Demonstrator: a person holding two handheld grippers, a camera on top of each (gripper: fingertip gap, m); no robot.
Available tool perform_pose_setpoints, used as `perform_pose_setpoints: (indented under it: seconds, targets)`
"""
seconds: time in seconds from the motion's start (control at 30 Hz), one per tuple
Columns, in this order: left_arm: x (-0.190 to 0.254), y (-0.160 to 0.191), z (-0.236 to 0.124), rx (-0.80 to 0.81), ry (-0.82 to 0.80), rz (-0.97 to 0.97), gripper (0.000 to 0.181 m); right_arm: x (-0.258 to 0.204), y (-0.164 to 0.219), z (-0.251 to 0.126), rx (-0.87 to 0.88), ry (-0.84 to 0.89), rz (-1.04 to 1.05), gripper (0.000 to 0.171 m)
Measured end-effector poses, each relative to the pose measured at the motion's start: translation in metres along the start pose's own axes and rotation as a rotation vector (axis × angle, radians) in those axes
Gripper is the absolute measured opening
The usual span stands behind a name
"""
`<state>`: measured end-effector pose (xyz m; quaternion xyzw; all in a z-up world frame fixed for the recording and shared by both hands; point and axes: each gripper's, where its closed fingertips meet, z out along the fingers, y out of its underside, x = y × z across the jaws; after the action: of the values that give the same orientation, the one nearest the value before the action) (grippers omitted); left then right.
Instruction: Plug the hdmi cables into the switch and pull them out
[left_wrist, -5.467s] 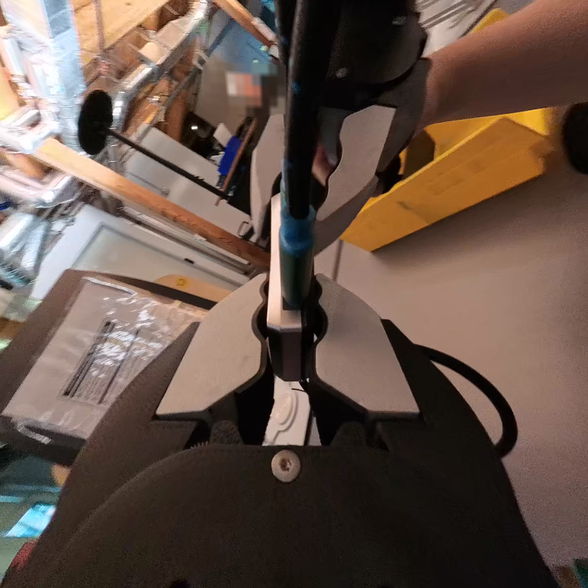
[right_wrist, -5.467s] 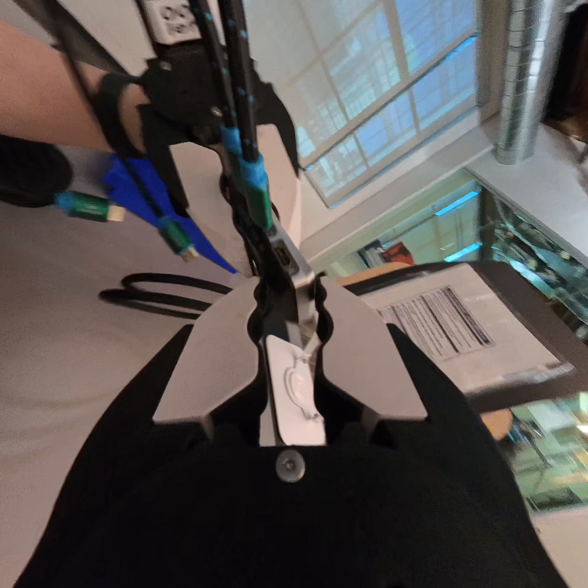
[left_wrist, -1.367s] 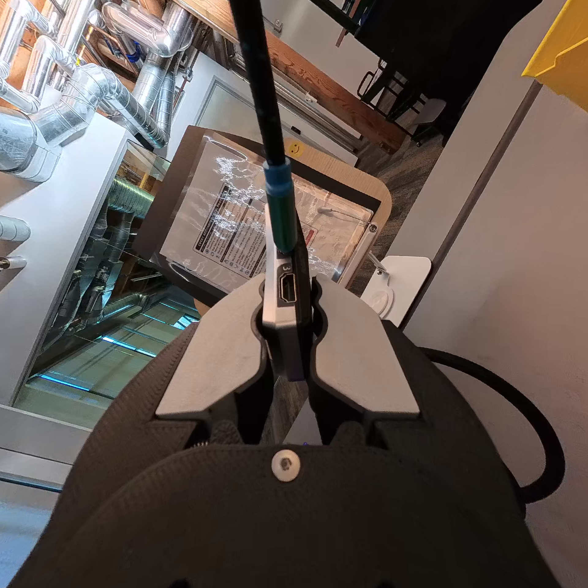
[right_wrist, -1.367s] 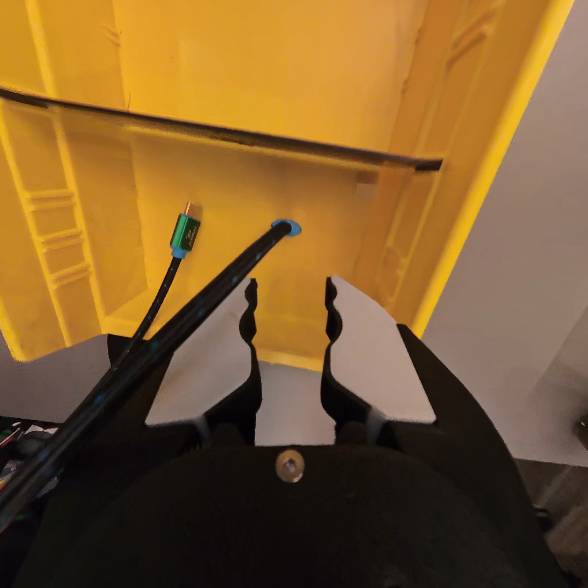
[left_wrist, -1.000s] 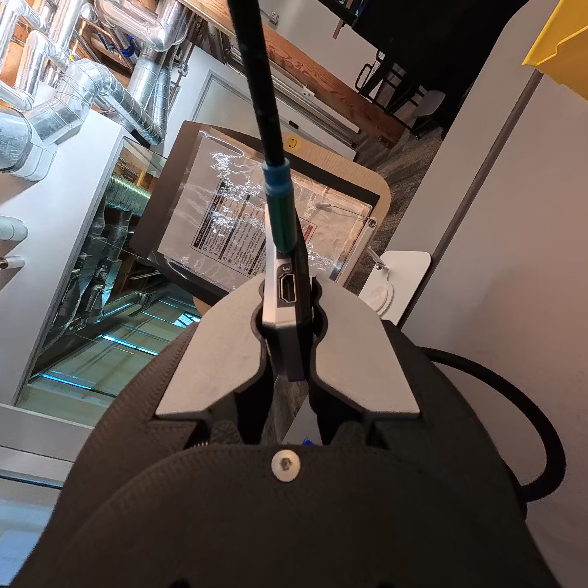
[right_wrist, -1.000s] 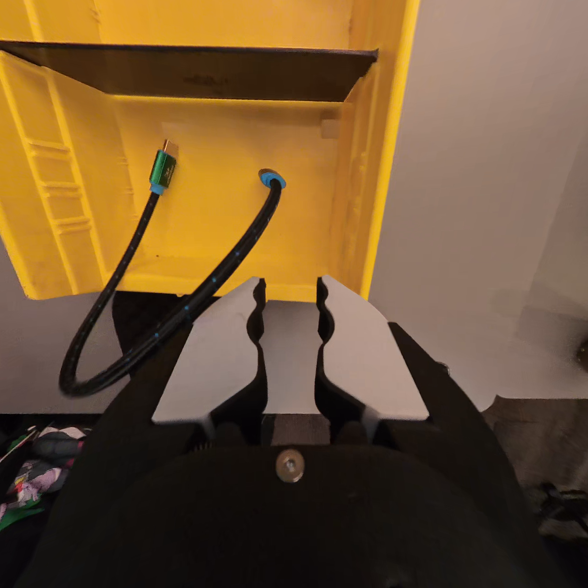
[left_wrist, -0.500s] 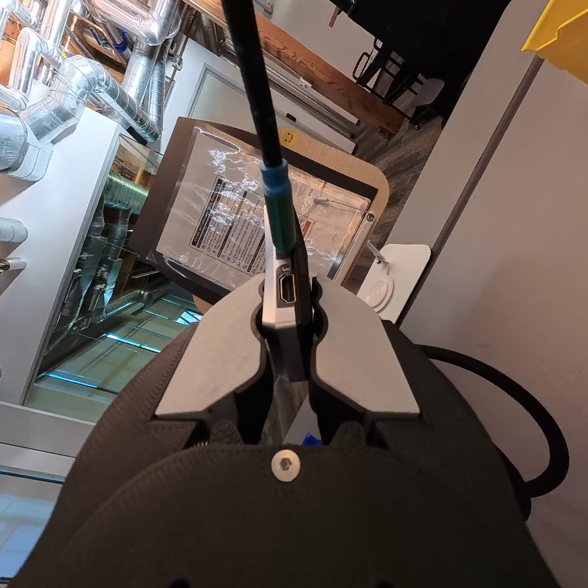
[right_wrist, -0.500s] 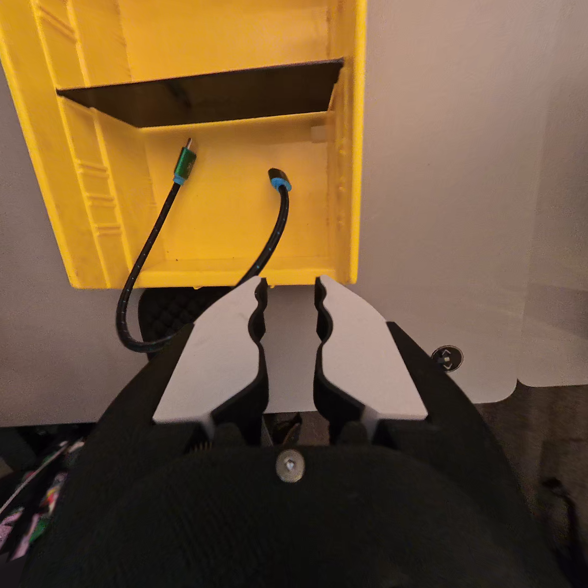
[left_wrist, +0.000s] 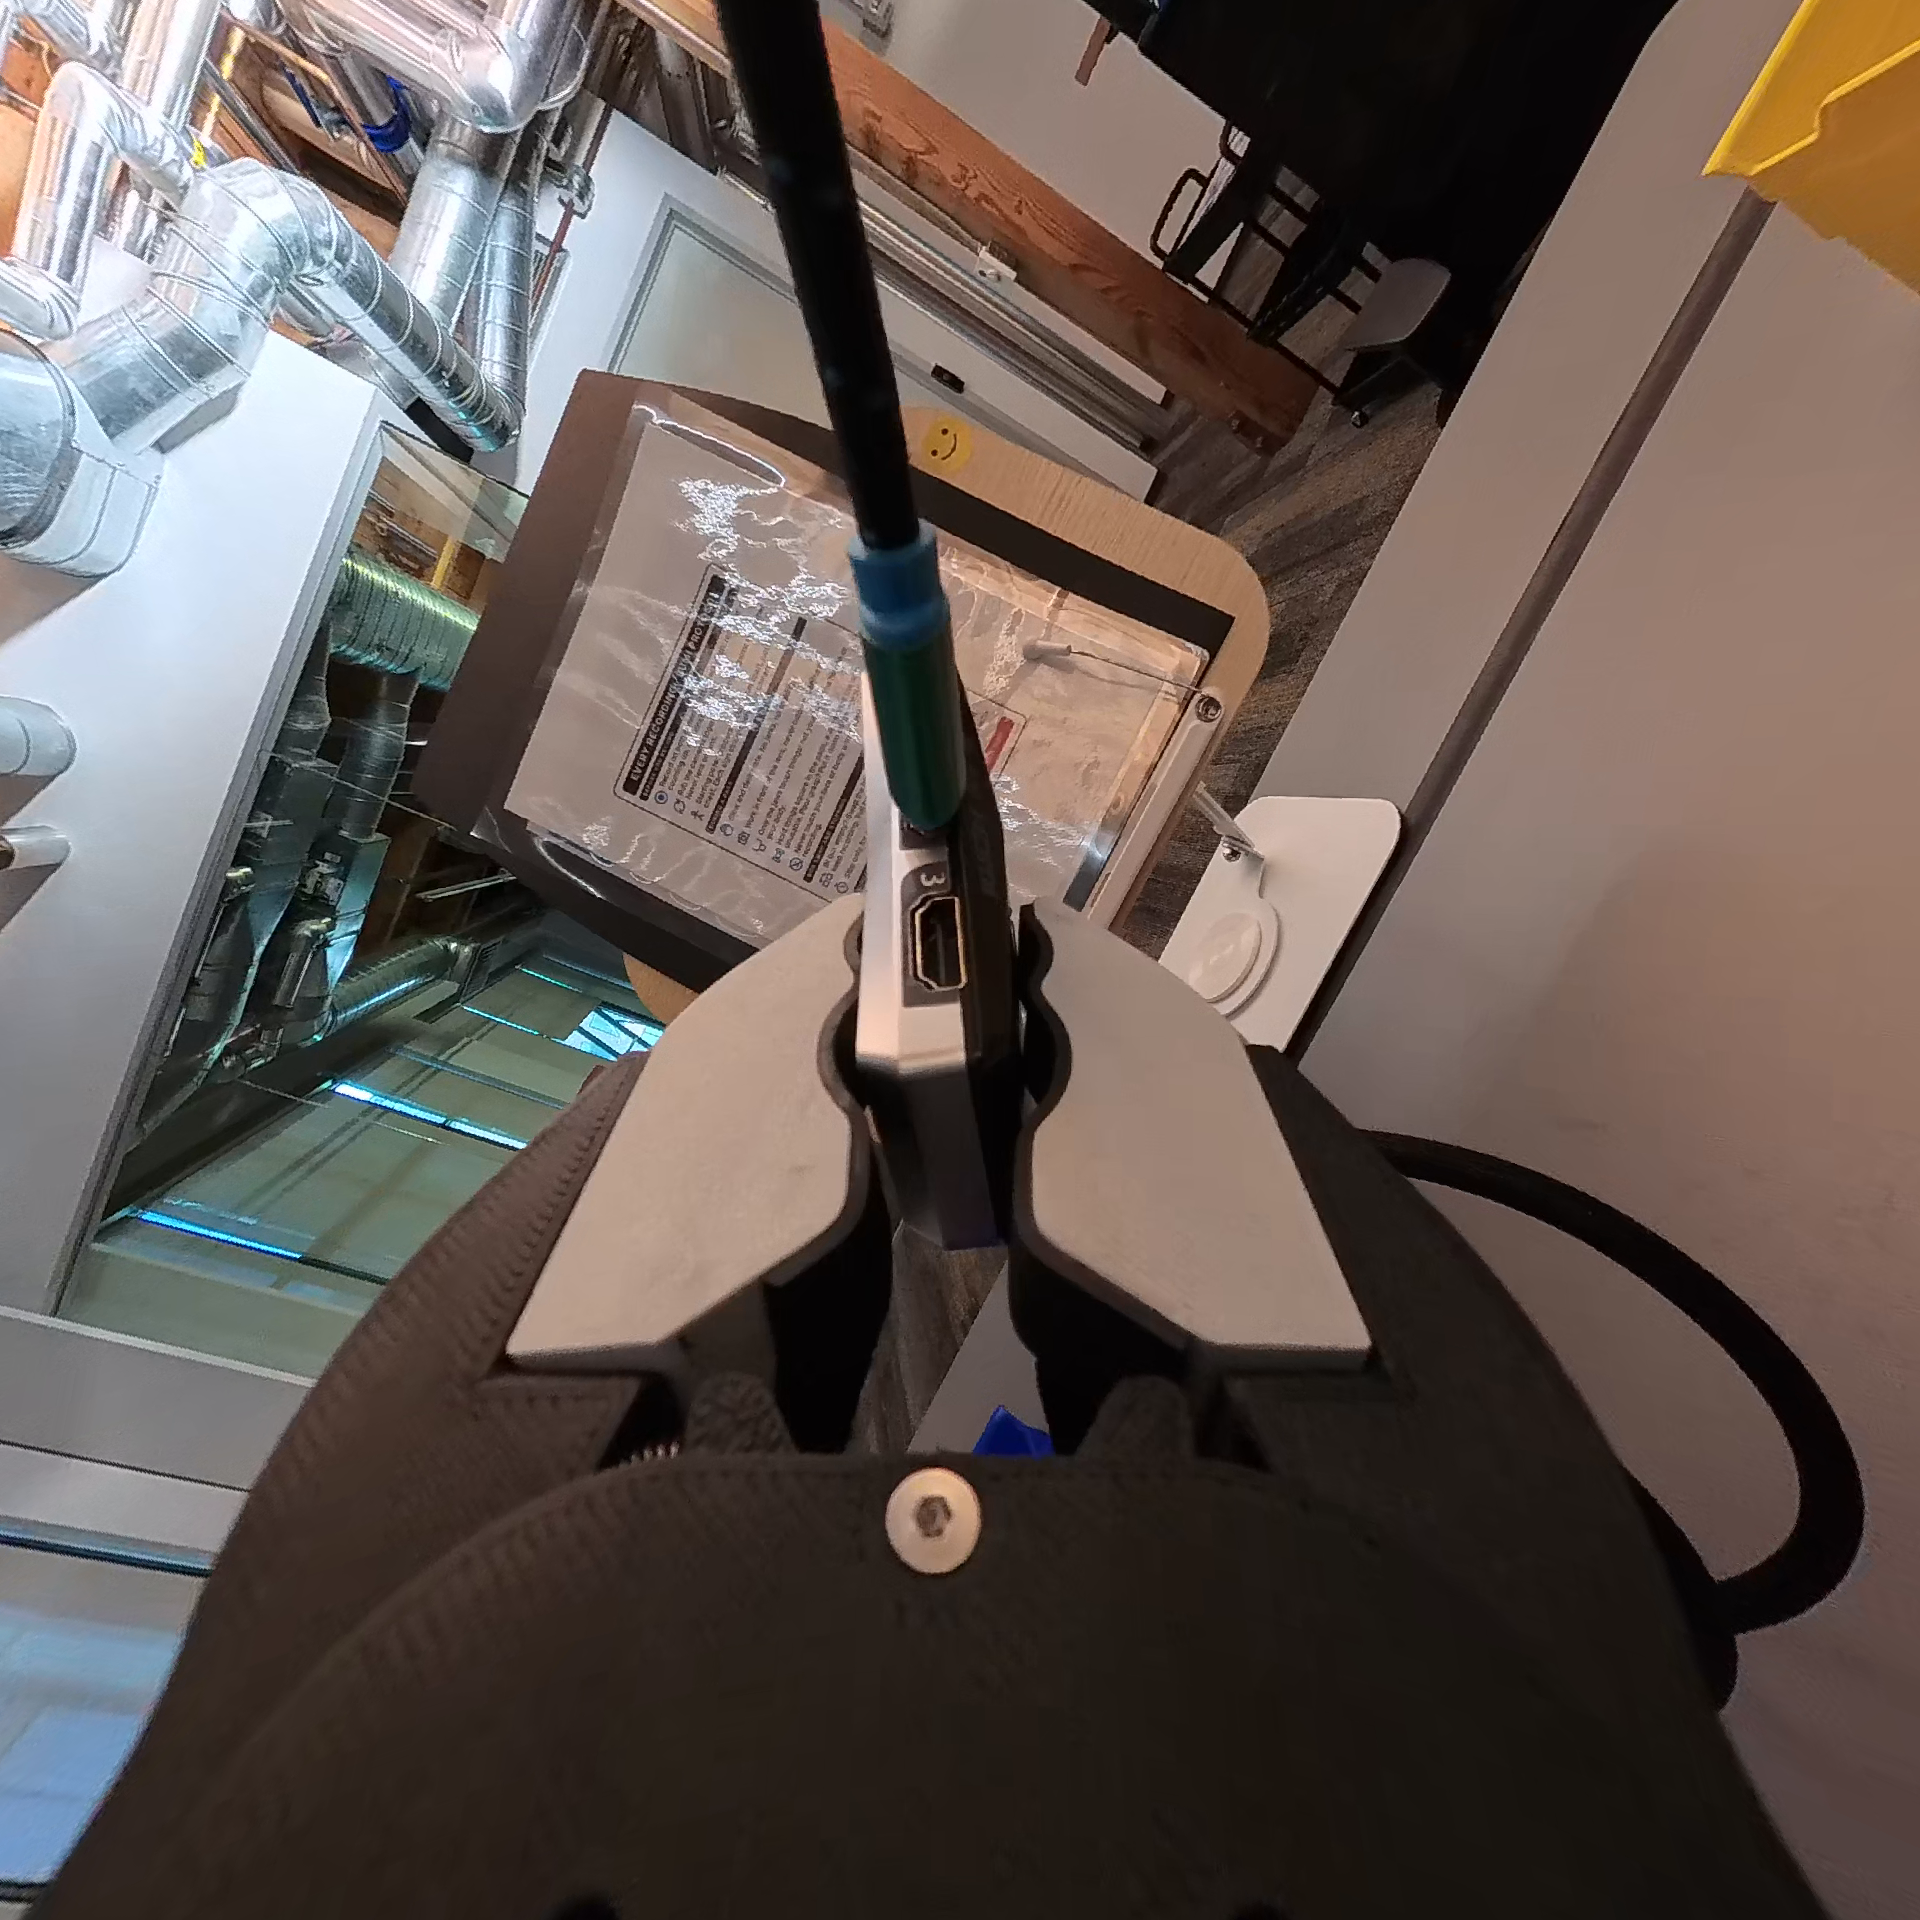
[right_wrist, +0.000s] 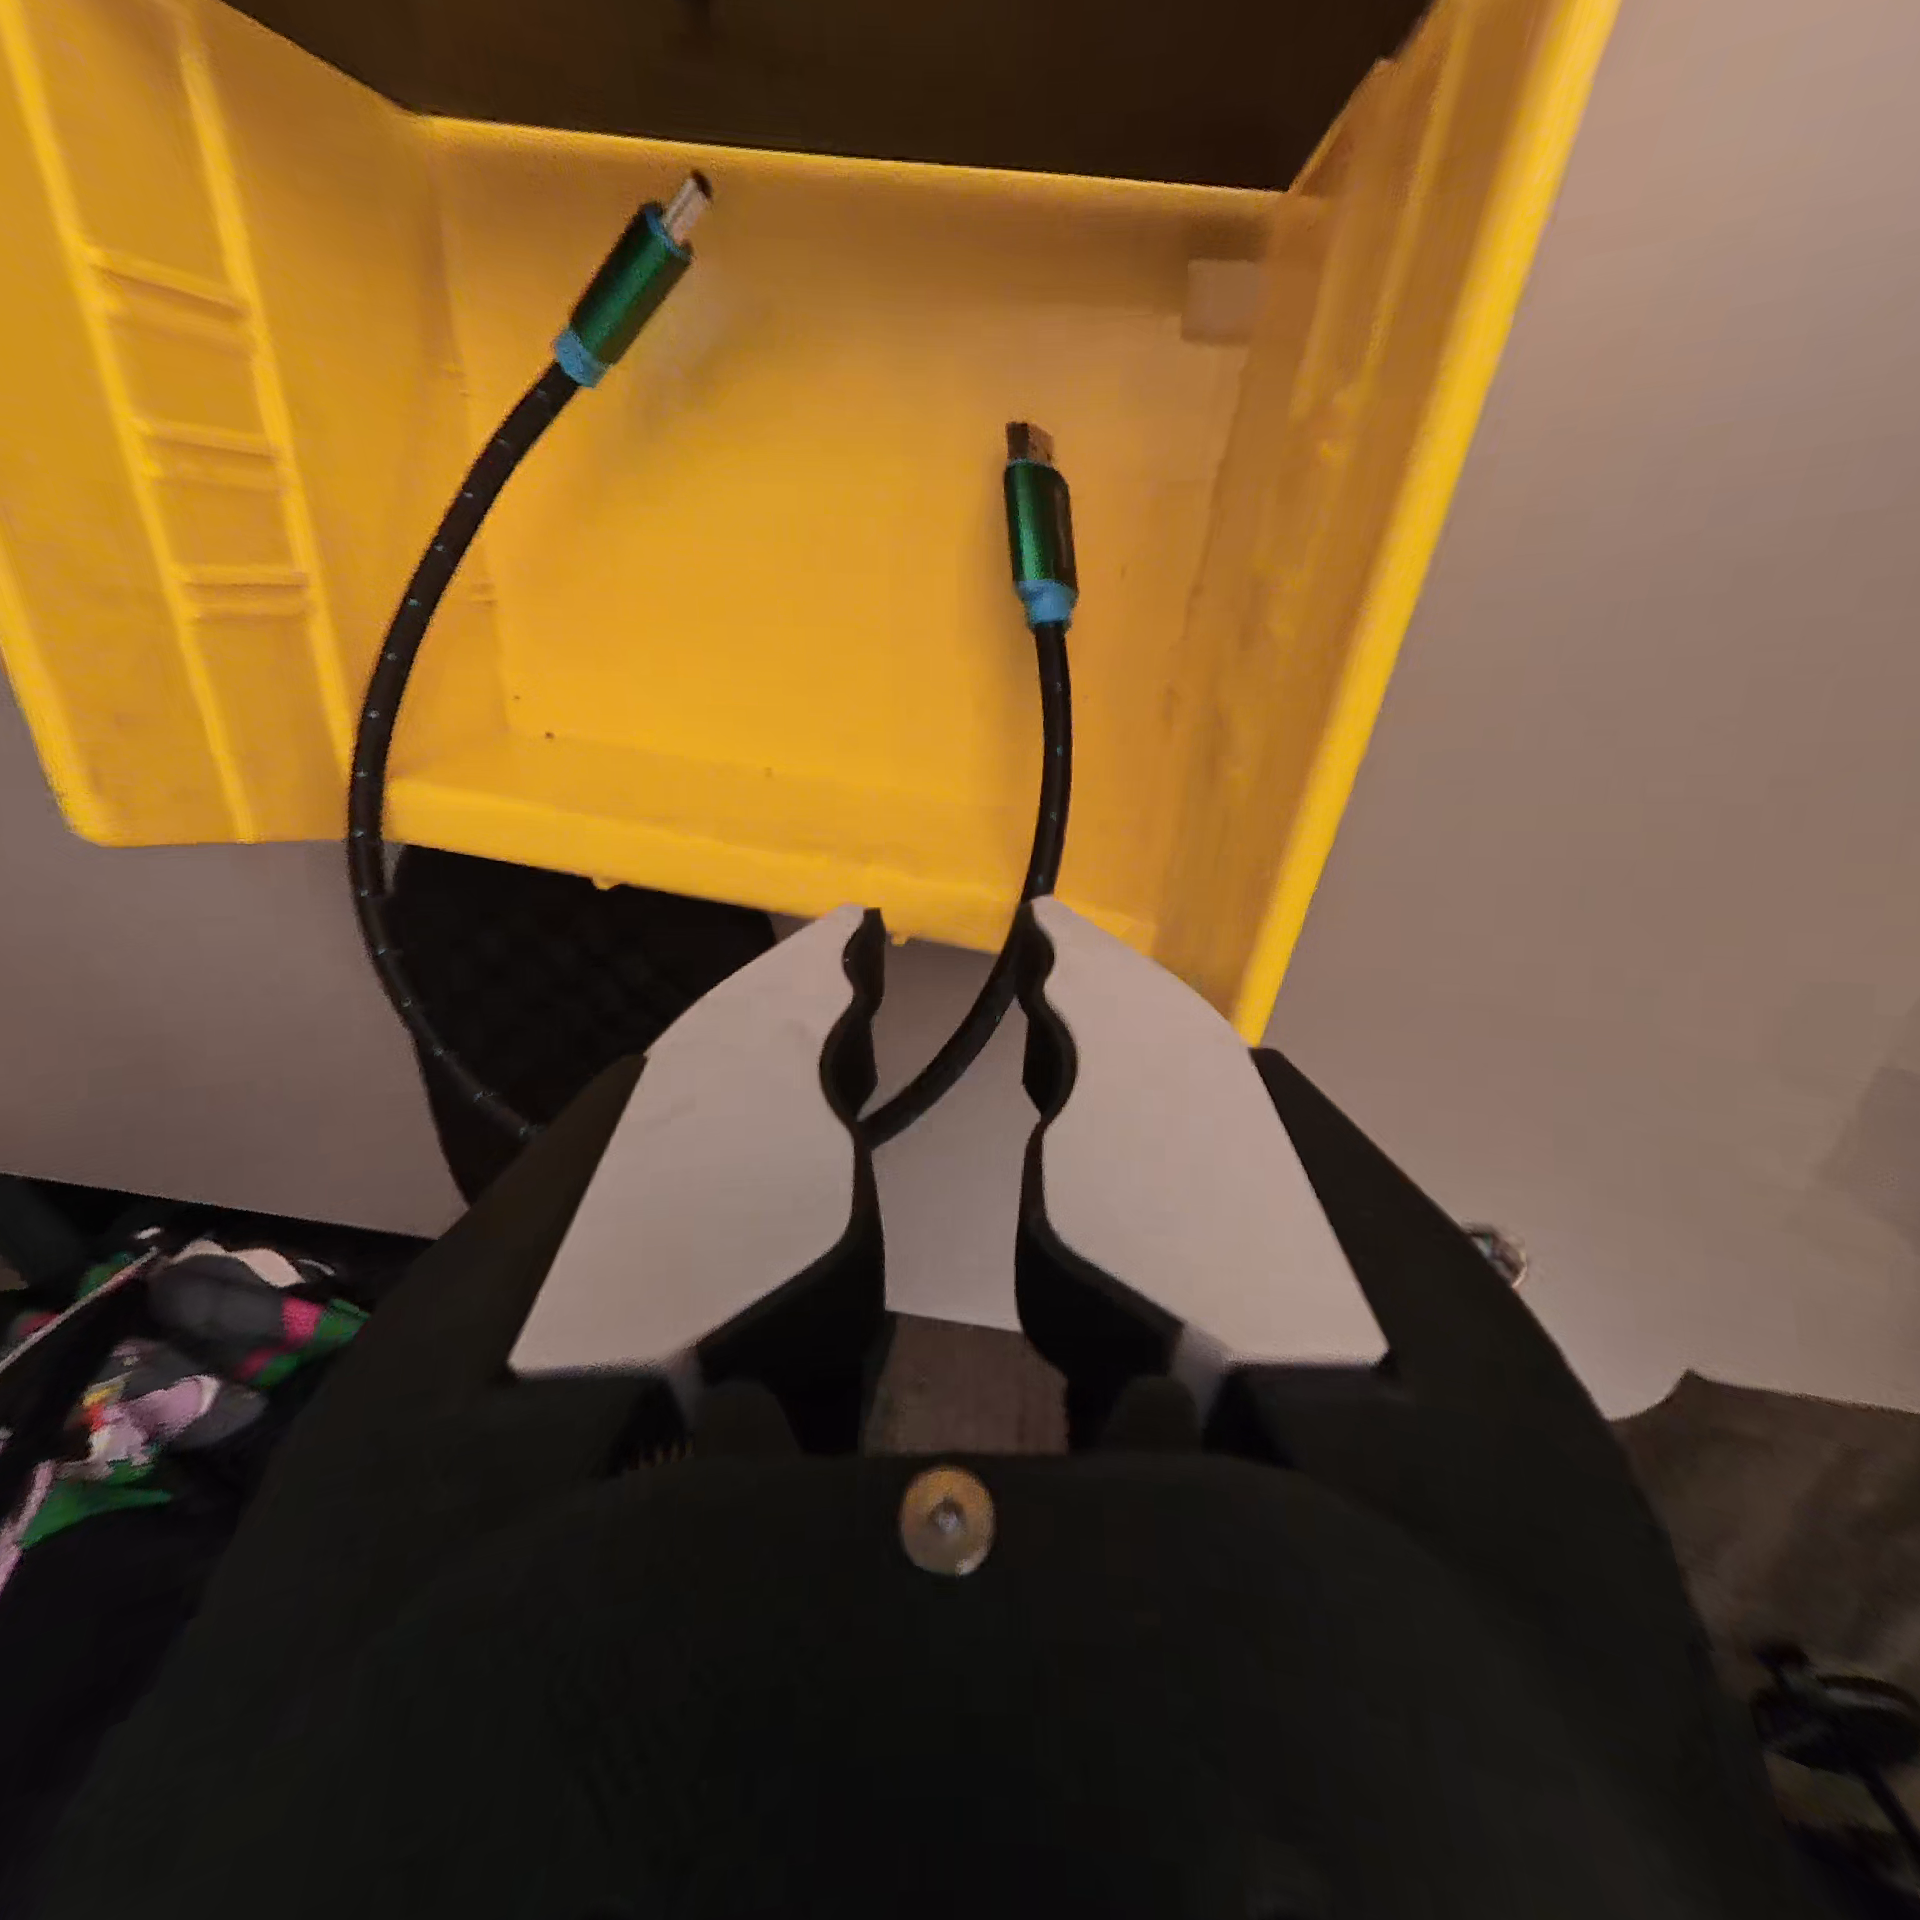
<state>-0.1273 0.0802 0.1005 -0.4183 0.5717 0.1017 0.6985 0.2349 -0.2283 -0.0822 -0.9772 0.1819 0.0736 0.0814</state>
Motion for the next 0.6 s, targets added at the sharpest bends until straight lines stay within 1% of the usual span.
perform_pose_setpoints:
  seconds: [0.07,0.17,0.27,0.37,0.5,0.57,0.6]
  targets:
    - [0.001,0.000,0.000,0.000,0.004,0.001,0.021,0.000,-0.006,0.012,-0.040,-0.004,-0.034,0.025]
    - [0.004,-0.001,0.001,-0.001,0.012,0.003,0.022,0.006,-0.013,0.027,-0.096,0.037,-0.066,0.023]
    - [0.005,-0.001,0.001,0.001,0.016,0.002,0.022,0.018,-0.023,0.039,-0.129,0.093,-0.068,0.015]
    - [0.005,-0.002,0.001,0.000,0.019,0.004,0.022,0.019,-0.022,0.044,-0.170,0.119,-0.086,0.005]
    - [0.005,-0.003,0.001,0.003,0.019,0.003,0.021,0.016,-0.029,0.048,-0.165,0.134,-0.104,0.005]
    - [0.005,-0.004,0.000,0.006,0.021,0.003,0.021,0.015,-0.032,0.054,-0.180,0.125,-0.108,0.009]
    - [0.006,-0.004,0.000,0.008,0.020,0.005,0.021,0.012,-0.033,0.057,-0.191,0.112,-0.111,0.016]
